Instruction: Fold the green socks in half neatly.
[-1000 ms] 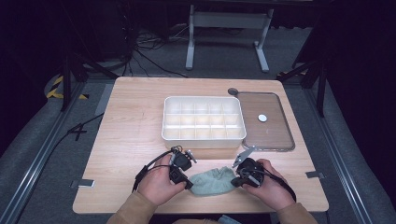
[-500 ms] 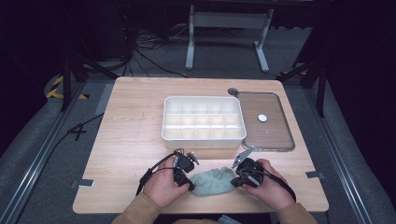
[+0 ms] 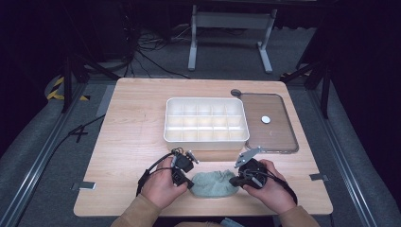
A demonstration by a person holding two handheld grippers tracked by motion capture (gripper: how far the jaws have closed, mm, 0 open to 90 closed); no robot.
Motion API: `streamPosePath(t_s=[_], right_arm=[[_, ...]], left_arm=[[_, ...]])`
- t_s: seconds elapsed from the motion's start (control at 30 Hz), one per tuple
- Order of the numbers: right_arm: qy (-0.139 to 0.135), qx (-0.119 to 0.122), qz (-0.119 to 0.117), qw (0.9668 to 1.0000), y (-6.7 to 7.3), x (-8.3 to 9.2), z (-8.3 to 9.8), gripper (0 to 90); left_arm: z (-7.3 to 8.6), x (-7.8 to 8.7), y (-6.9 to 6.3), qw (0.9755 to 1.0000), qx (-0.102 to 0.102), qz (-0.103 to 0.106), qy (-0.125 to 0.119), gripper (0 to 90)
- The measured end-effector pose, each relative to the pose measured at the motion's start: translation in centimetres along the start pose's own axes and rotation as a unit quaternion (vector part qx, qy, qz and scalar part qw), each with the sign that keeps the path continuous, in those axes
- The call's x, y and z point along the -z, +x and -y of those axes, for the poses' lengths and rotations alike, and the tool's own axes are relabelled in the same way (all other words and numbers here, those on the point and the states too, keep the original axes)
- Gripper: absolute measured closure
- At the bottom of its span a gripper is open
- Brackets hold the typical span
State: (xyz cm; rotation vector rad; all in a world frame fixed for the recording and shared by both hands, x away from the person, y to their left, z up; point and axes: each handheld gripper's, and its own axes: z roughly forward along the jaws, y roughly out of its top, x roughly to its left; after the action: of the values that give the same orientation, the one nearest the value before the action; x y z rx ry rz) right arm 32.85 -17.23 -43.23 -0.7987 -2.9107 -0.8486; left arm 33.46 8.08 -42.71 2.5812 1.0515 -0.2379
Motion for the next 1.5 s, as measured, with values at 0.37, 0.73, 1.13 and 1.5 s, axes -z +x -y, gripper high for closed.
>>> streamPosePath(t_s=[0.37,0.73,1.13,1.5], right_arm=[[-0.060,0.033,0.010,0.9976,1.7,-2.8,-2.0,89.1],[-0.046,0.033,0.021,0.9982,2.0,-4.6,-2.1,89.6],[-0.086,0.017,0.000,0.9961,1.1,-2.2,-0.6,84.4],[-0.045,-0.009,0.025,0.9986,-0.1,-2.2,1.2,86.1]], left_arm=[[0.3,0.8,0.3,0.9999,0.001,0.009,0.005,87.9],[0.3,1.6,0.2,0.9996,-0.006,0.017,-0.020,87.9],[0.1,2.5,0.3,0.9988,-0.009,0.036,-0.031,88.0],[-0.4,2.6,0.1,0.9986,-0.008,0.048,-0.023,87.9]])
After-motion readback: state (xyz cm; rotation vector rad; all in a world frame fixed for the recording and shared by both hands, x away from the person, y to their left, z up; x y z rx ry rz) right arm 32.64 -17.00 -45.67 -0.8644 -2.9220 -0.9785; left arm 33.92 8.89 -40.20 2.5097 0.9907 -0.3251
